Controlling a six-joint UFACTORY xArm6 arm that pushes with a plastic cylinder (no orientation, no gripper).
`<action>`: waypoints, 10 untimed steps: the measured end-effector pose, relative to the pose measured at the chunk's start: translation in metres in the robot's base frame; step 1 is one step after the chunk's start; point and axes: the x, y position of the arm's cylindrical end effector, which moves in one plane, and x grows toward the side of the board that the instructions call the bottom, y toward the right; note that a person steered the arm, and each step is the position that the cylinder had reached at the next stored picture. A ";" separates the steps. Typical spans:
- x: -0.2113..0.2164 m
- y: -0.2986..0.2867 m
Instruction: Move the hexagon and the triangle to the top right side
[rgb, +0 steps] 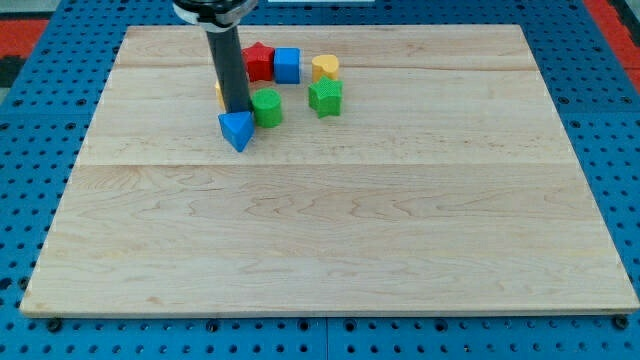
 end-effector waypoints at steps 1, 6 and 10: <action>0.003 0.012; 0.042 -0.006; 0.032 0.083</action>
